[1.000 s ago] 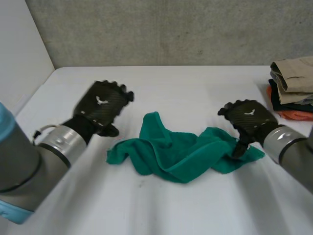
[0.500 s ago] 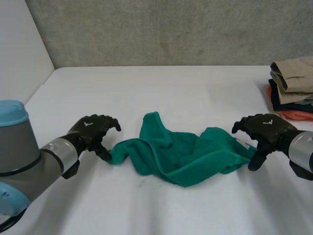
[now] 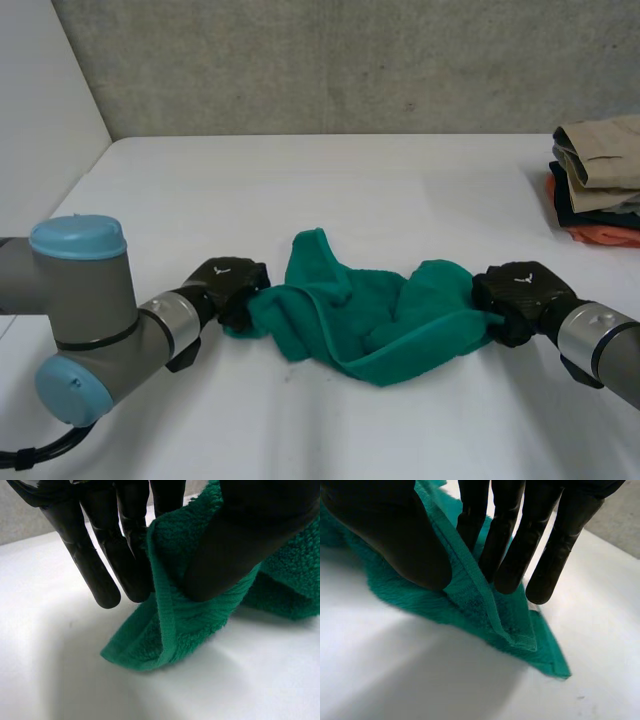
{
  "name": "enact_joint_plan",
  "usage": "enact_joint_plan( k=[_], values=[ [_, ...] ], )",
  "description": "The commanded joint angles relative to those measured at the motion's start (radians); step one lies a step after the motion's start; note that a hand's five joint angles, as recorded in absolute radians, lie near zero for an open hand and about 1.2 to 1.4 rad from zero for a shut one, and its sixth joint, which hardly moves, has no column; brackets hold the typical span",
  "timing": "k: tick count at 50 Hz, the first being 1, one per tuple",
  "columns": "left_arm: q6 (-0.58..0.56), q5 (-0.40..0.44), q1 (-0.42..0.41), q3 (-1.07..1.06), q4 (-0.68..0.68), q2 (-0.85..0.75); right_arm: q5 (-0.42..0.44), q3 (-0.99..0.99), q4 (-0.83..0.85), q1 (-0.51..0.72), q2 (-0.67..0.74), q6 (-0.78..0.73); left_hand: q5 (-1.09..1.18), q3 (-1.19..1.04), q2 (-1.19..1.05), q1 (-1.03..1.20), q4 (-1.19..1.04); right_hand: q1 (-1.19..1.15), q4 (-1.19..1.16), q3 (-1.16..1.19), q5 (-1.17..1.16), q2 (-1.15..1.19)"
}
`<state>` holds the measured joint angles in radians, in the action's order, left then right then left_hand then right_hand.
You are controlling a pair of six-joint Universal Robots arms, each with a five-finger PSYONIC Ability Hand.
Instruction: Fold the laundry.
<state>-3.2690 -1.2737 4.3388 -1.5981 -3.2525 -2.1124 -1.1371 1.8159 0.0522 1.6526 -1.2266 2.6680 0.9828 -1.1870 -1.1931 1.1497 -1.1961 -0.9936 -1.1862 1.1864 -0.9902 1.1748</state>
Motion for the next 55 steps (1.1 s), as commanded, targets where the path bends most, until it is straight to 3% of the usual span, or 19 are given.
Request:
enact_joint_plan(
  k=[1, 6, 11, 18, 21, 26, 36, 40, 44, 49, 52, 55],
  values=[
    [-0.012, -0.075, -0.011, 0.044, 0.040, 0.121, -0.009, -0.070, -0.017, -0.014, -0.049, -0.002, 0.239, -0.209, -0.203, 0.247, -0.200, -0.403, -0.210, 0.210, -0.231, 0.221],
    [-0.015, -0.121, -0.001, 0.053, 0.053, 0.334, 0.008, -0.197, -0.173, -0.051, -0.291, -0.014, 0.239, -0.209, -0.203, 0.247, -0.200, -0.403, -0.210, 0.210, -0.231, 0.221],
    [-0.017, -0.124, 0.001, 0.050, 0.043, 0.550, 0.017, -0.328, -0.279, -0.062, -0.370, -0.014, 0.239, -0.209, -0.203, 0.247, -0.200, -0.403, -0.210, 0.210, -0.231, 0.221],
    [-0.064, -0.122, 0.007, 0.033, 0.033, 0.611, 0.020, -0.418, -0.353, -0.057, -0.450, -0.016, 0.239, -0.209, -0.203, 0.247, -0.200, -0.403, -0.210, 0.210, -0.231, 0.221],
    [-0.106, -0.124, 0.001, 0.003, 0.027, 0.580, 0.020, -0.408, -0.353, -0.056, -0.418, -0.019, 0.239, -0.209, -0.203, 0.247, -0.200, -0.403, -0.210, 0.210, -0.231, 0.221],
    [-0.188, -0.125, 0.002, -0.011, -0.001, 0.445, 0.010, -0.391, -0.359, -0.048, -0.222, -0.051, 0.239, -0.209, -0.203, 0.247, -0.200, -0.403, -0.210, 0.210, -0.231, 0.221],
    [-0.324, -0.133, 0.009, 0.124, -0.038, 0.063, -0.024, -0.501, -0.396, -0.027, 0.093, -0.143, 0.239, -0.209, -0.203, 0.247, -0.200, -0.403, -0.210, 0.210, -0.231, 0.221],
    [-0.339, -0.133, 0.010, 0.289, -0.076, -0.032, -0.091, -0.641, -0.329, 0.024, 0.206, -0.131, 0.239, -0.209, -0.203, 0.247, -0.200, -0.403, -0.210, 0.210, -0.231, 0.221],
    [-0.337, -0.160, 0.012, 0.509, -0.206, -0.066, -0.182, -0.838, -0.089, 0.100, 0.275, -0.071, 0.239, -0.209, -0.203, 0.247, -0.200, -0.403, -0.210, 0.210, -0.231, 0.221],
    [-0.339, -0.245, 0.013, 0.749, -0.451, -0.078, -0.246, -0.961, 0.219, 0.121, 0.262, 0.045, 0.239, -0.209, -0.203, 0.247, -0.200, -0.403, -0.210, 0.210, -0.231, 0.221],
    [-0.334, -0.260, 0.016, 0.805, -0.516, -0.072, -0.300, -1.004, 0.367, 0.125, 0.221, 0.104, 0.239, -0.209, -0.203, 0.247, -0.200, -0.403, -0.210, 0.210, -0.231, 0.221],
    [-0.334, -0.263, 0.012, 0.802, -0.532, -0.044, -0.320, -1.021, 0.391, 0.144, 0.173, 0.113, 0.239, -0.209, -0.203, 0.247, -0.200, -0.403, -0.210, 0.210, -0.231, 0.221]
  ],
)
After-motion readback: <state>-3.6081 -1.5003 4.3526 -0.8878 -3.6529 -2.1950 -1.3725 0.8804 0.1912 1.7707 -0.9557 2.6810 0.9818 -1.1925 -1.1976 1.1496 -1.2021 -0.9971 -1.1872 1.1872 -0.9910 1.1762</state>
